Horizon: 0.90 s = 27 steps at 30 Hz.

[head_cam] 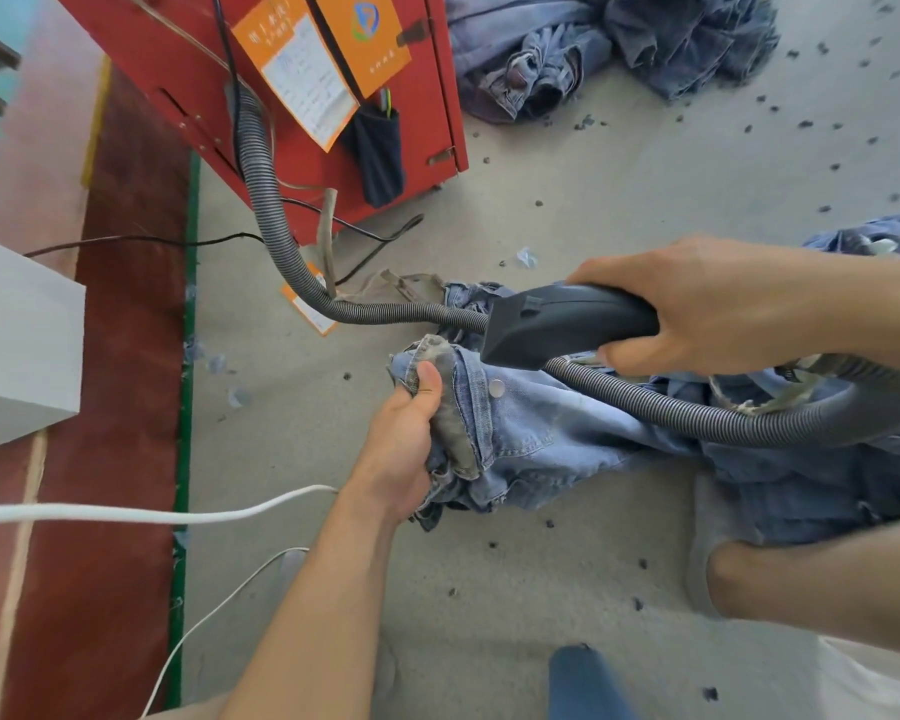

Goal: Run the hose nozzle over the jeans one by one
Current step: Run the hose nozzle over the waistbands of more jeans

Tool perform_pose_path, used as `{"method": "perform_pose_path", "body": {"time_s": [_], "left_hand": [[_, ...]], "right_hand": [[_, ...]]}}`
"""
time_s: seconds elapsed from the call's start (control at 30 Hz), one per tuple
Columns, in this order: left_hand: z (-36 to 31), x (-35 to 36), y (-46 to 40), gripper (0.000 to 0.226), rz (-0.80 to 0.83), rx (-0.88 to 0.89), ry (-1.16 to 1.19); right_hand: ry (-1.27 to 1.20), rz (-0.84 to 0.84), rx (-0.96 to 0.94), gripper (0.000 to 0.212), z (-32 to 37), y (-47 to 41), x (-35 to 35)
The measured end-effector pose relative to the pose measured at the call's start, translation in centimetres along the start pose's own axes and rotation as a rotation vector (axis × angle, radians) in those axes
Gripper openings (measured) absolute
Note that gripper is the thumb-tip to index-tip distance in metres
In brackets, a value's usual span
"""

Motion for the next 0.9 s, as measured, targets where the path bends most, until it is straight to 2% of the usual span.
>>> {"method": "perform_pose_path", "body": {"time_s": [0.23, 0.43, 0.6, 0.67, 0.8, 0.9], "left_hand": [[0.3, 1.9, 1.2, 0.058, 0.251, -0.072, 0.104], [0.2, 1.8, 1.2, 0.064, 0.279, -0.114, 0.112], [0.4, 1.7, 1.1, 0.063, 0.278, -0.134, 0.119], [0.5, 1.5, 1.0, 0.064, 0.284, -0.146, 0.141], [0.8, 1.6, 1.1, 0.067, 0.309, -0.174, 0.132], [0.6, 1.8, 1.2, 0.068, 0.307, -0.176, 0.146]], "right_hand": [[0.113, 0.027, -0.05, 0.037, 1.8, -0.3, 1.2], [0.131, -0.072, -0.042, 0.034, 1.7, -0.1, 0.5], [0.215, 0.027, -0.069, 0.033, 1.9, 0.7, 0.4], [0.226, 0.019, -0.087, 0.031, 2.4, 0.5, 1.6], [0.166, -0.107, -0.02, 0.034, 2.1, -0.2, 1.6], [0.101, -0.077, -0.011, 0.035, 1.5, 0.1, 0.5]]}}
Point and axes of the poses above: each hand's wrist, its own y-axis away from the middle knuckle, its own x-axis out of the palm, z = x × y, the point moved 4 cm from there along -y, towards the middle knuckle, and after that the axes turned 1 degree about -z, right-handed, at the moved point
